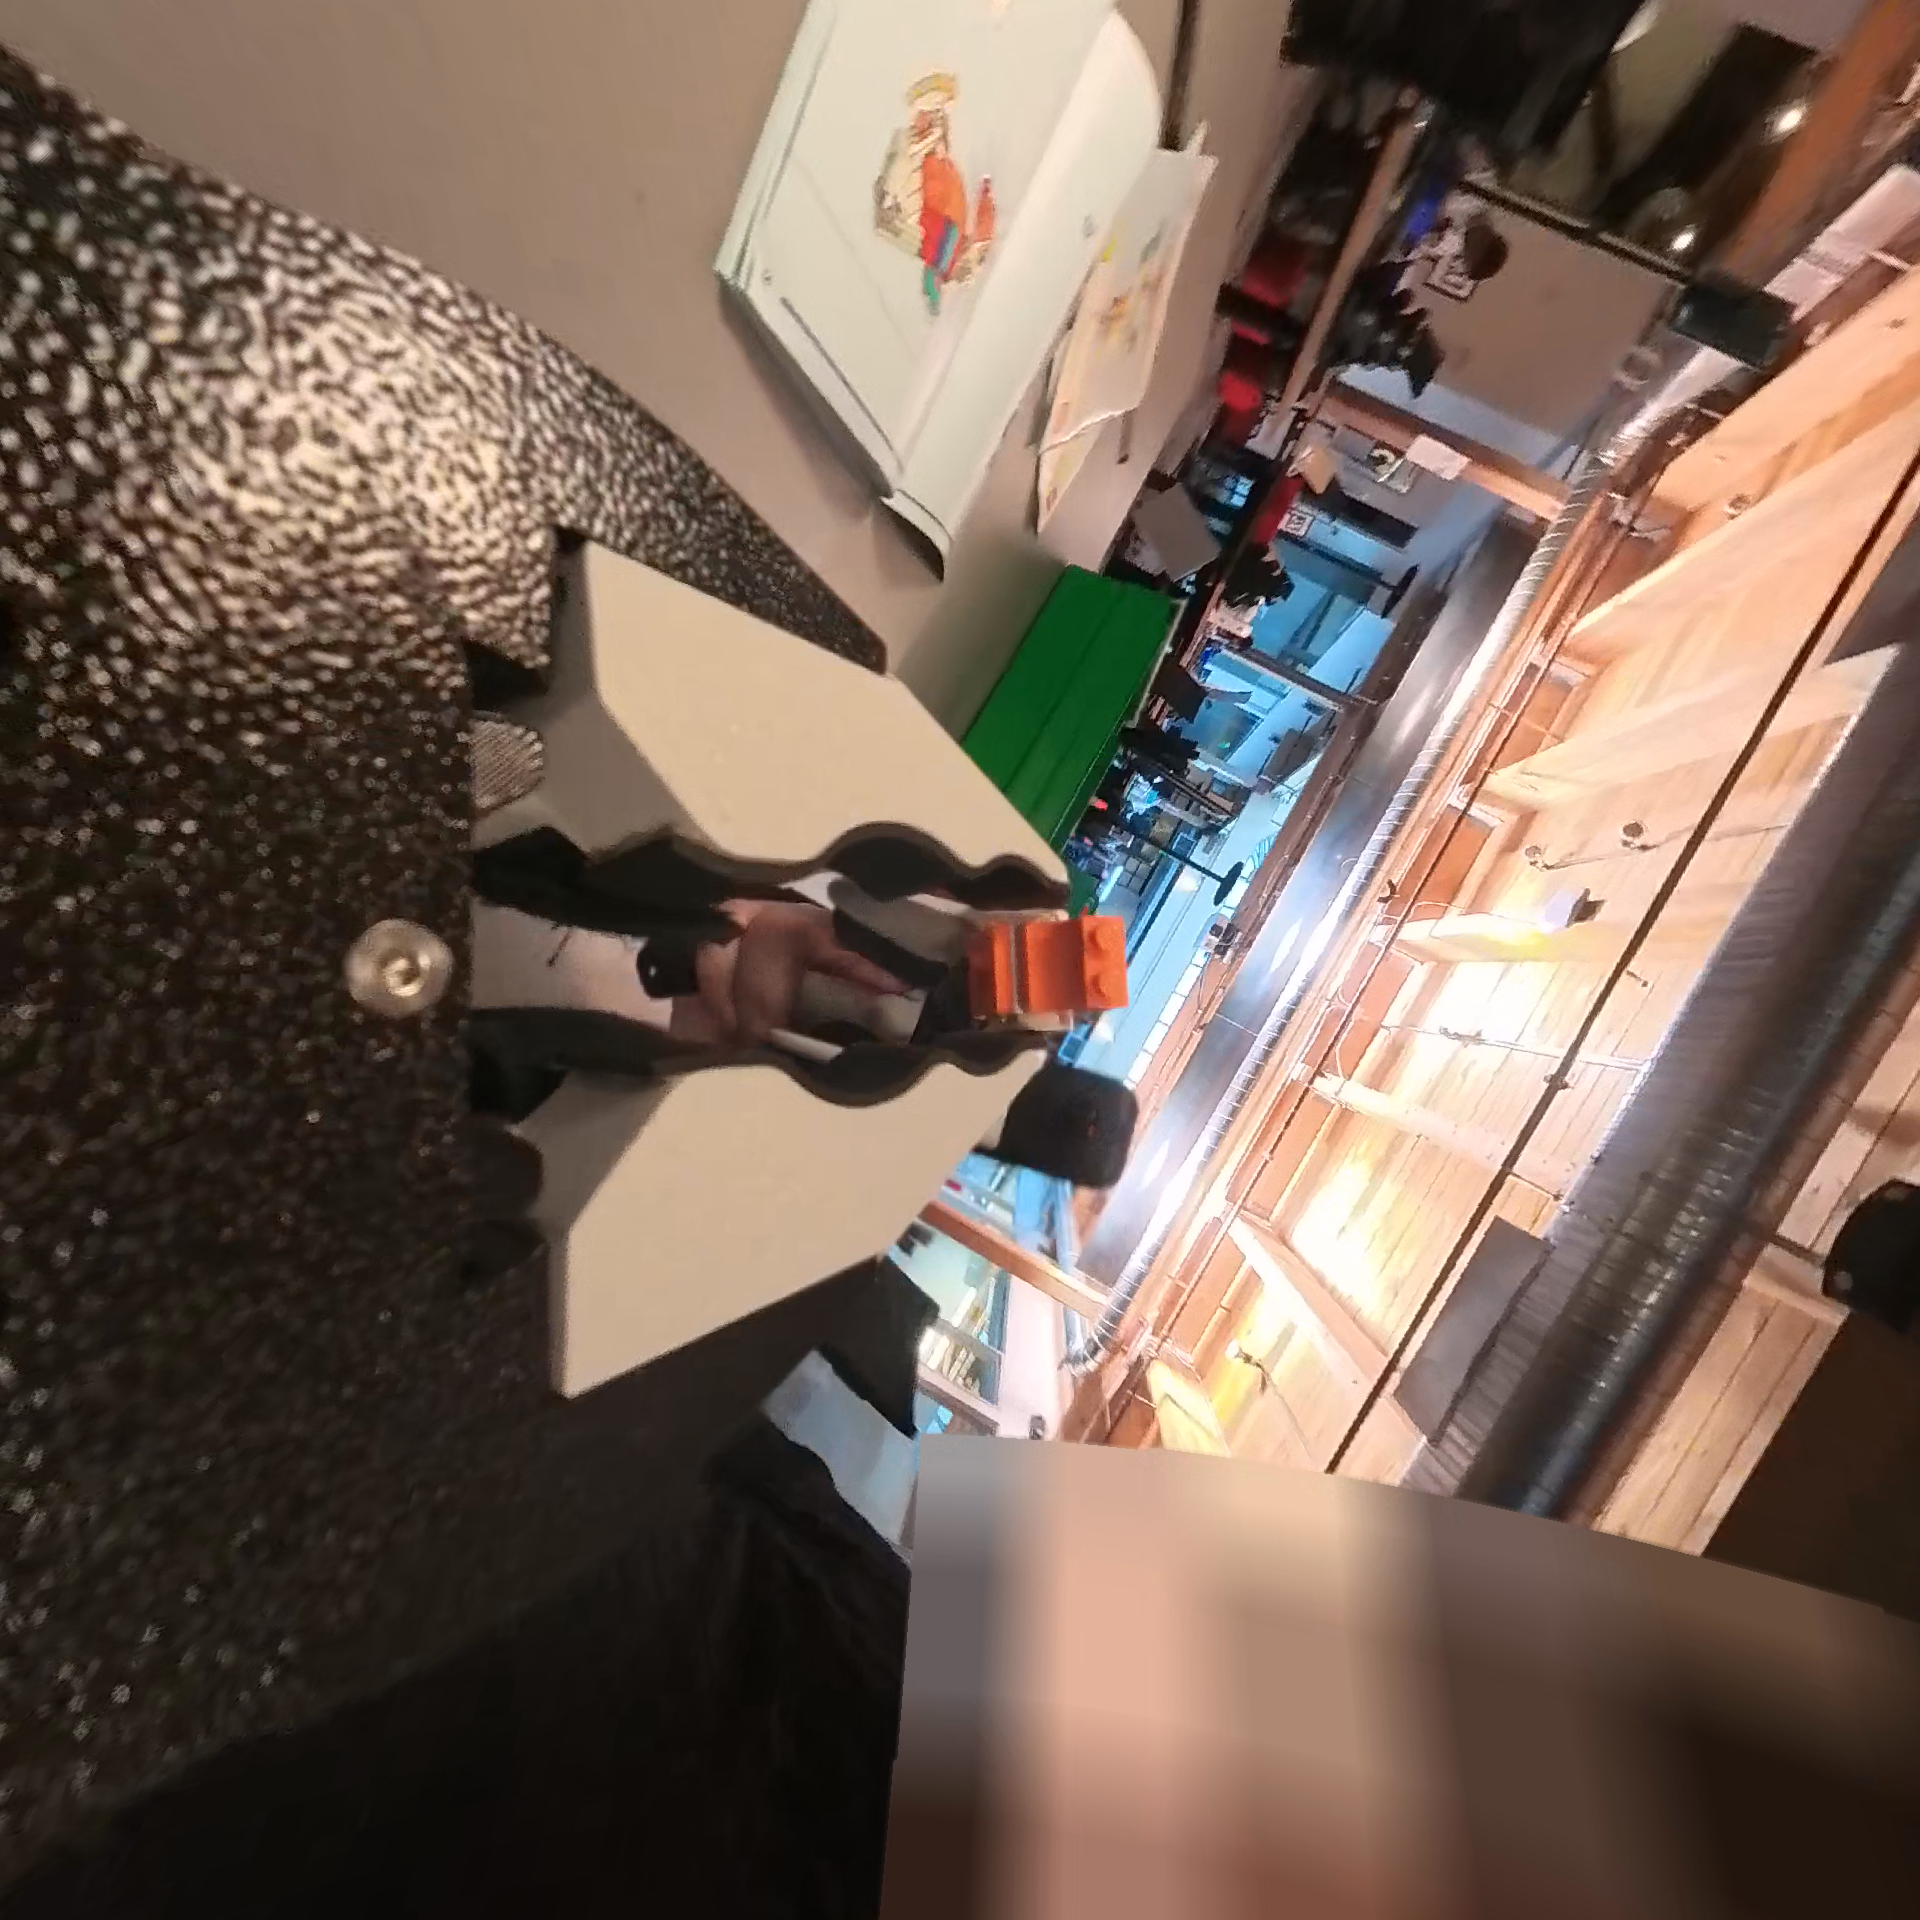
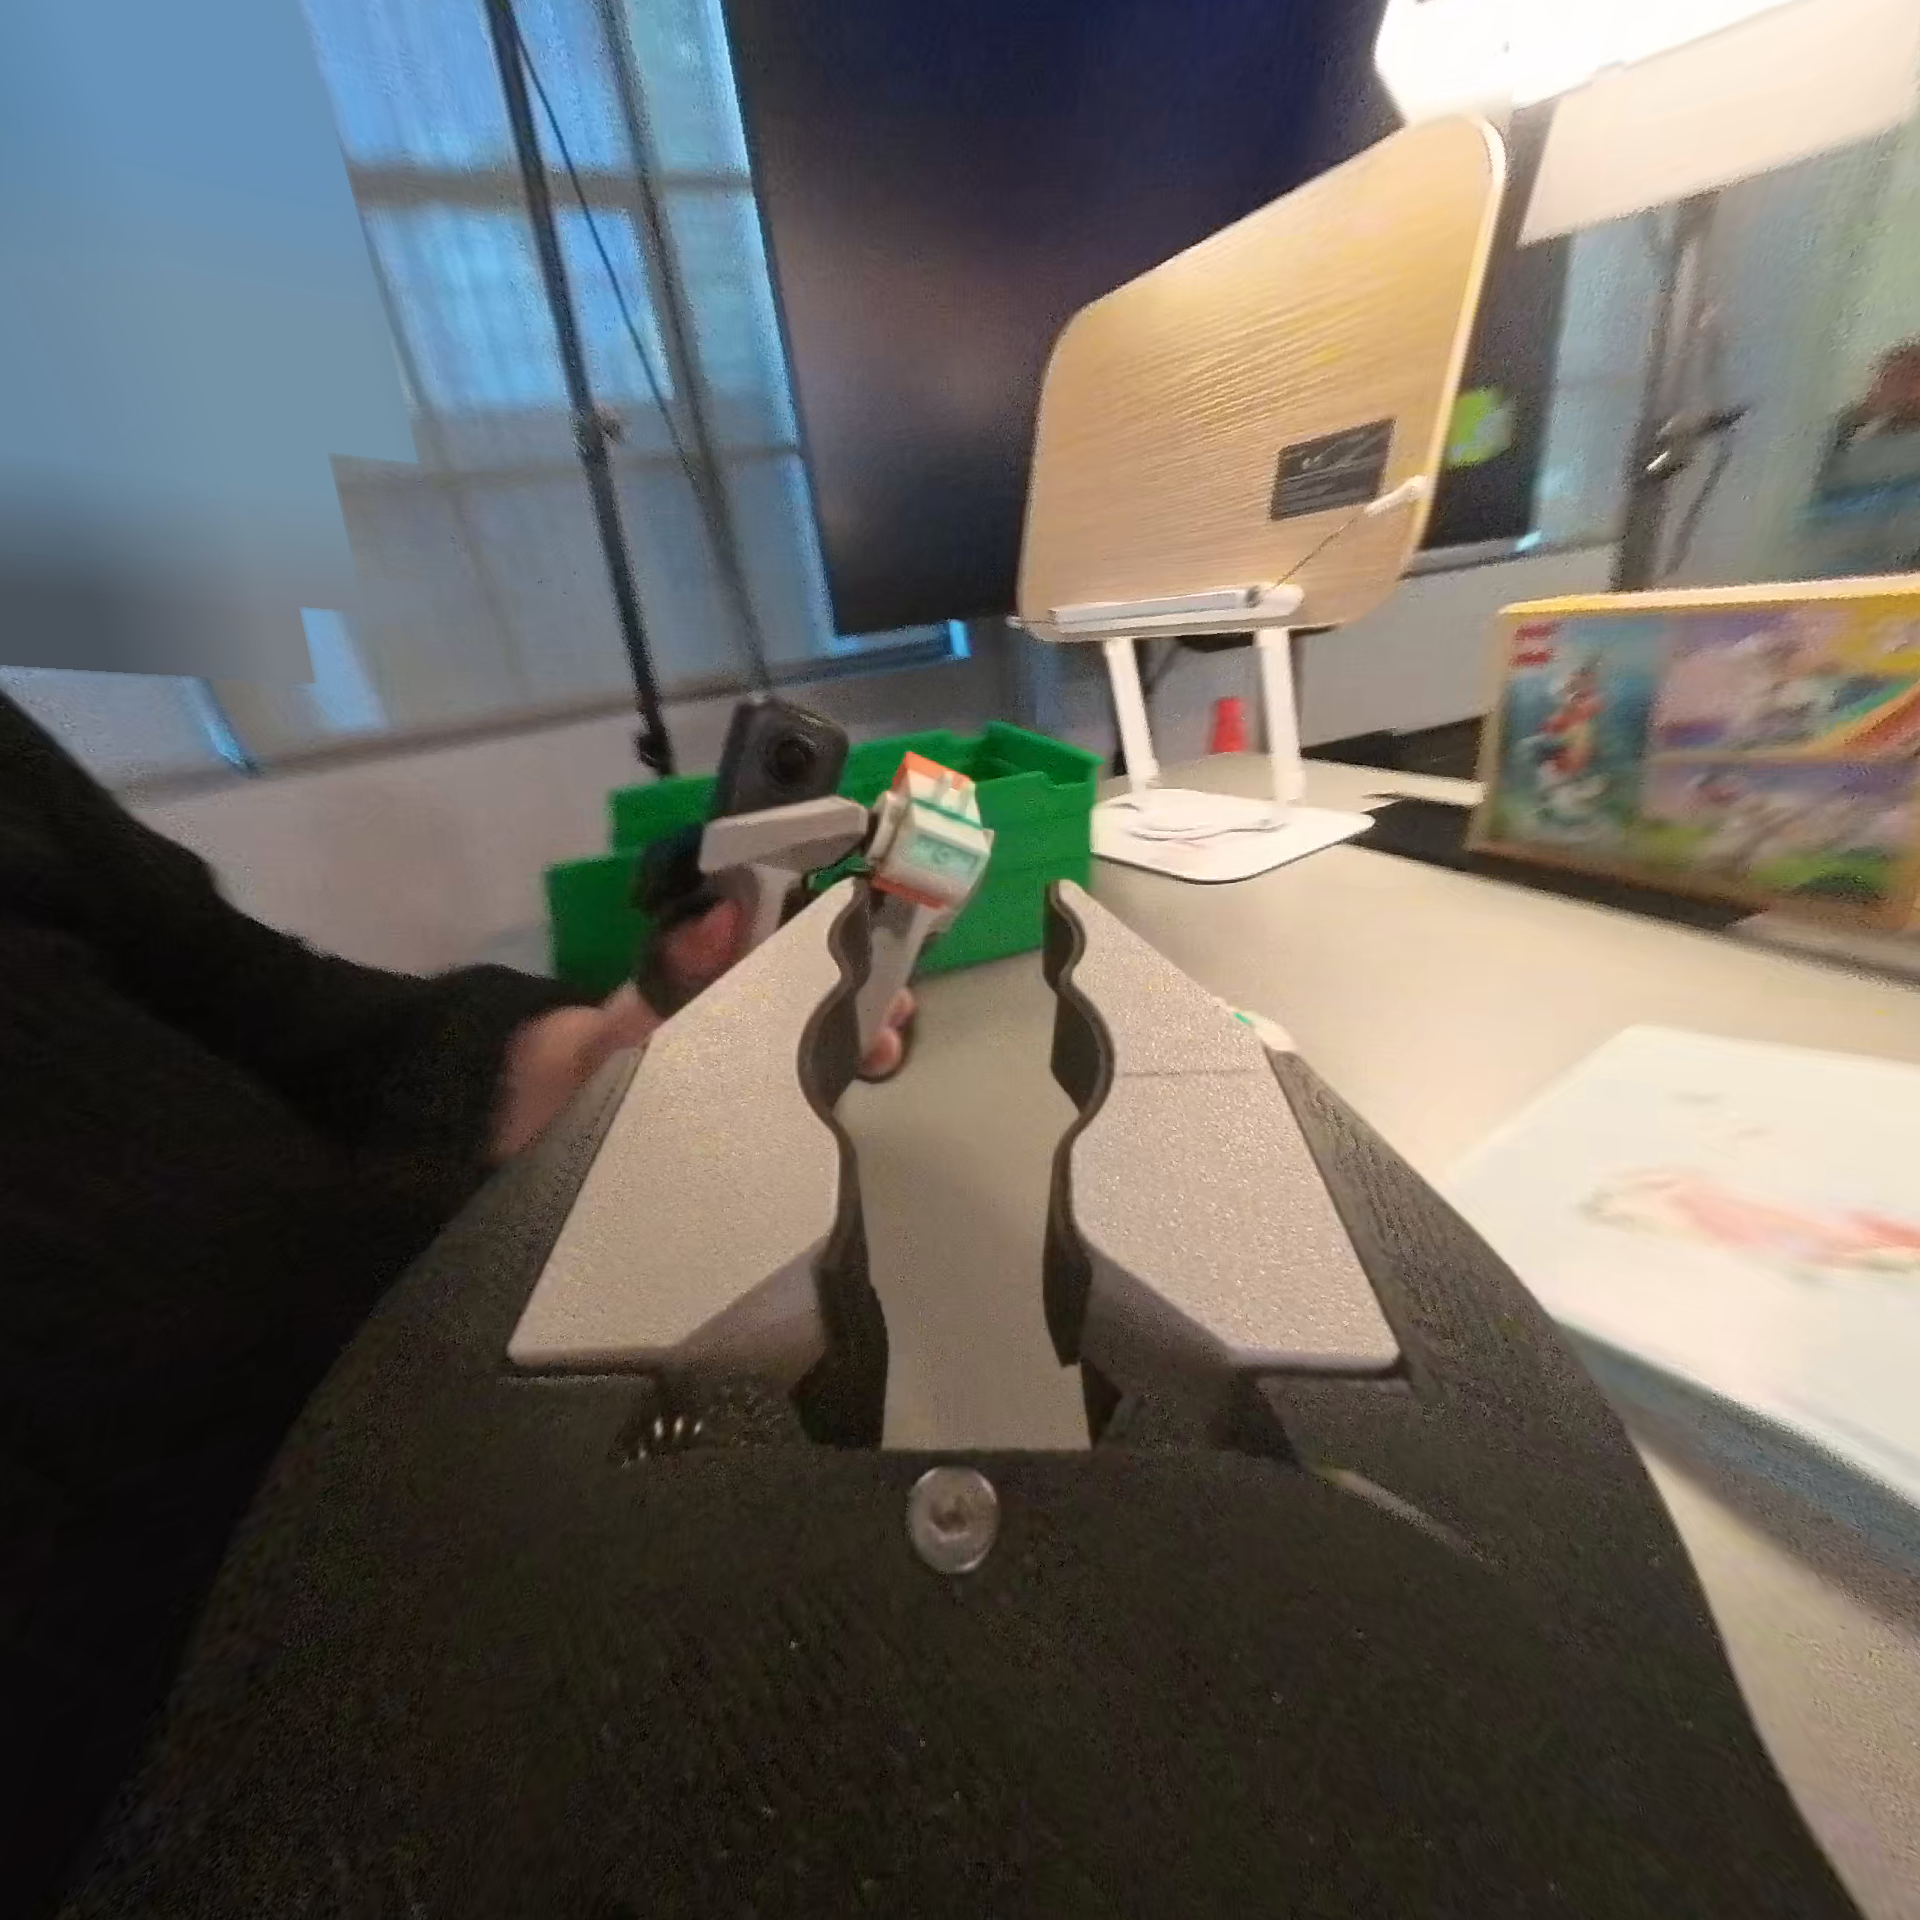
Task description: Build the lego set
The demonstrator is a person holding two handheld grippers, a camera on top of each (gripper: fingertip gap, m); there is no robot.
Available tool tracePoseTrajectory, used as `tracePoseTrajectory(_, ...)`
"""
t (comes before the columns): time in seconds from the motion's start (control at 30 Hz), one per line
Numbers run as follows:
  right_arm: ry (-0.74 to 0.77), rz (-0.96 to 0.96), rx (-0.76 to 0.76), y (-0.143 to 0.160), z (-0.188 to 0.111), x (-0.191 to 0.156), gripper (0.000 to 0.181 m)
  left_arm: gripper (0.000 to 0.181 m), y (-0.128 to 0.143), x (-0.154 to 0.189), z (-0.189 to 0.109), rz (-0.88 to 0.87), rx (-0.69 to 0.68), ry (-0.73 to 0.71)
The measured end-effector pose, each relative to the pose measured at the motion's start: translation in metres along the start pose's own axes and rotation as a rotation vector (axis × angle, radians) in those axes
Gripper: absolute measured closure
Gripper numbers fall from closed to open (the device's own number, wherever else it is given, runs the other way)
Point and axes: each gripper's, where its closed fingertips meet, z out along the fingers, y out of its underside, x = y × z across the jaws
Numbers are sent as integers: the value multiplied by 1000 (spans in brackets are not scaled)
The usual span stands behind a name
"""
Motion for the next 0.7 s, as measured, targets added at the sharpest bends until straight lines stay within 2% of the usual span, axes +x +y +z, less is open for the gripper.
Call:
tracePoseTrajectory(0.17,-160,217,15,-1,0,-15,151,160,7,15,5,89,-22,53)
tracePoseTrajectory(0.47,-232,263,-10,2,-2,-22,161,160,18,17,7,103,-76,67)
tracePoseTrajectory(0.7,-215,224,-28,5,-3,-19,161,160,21,14,6,117,-110,50)
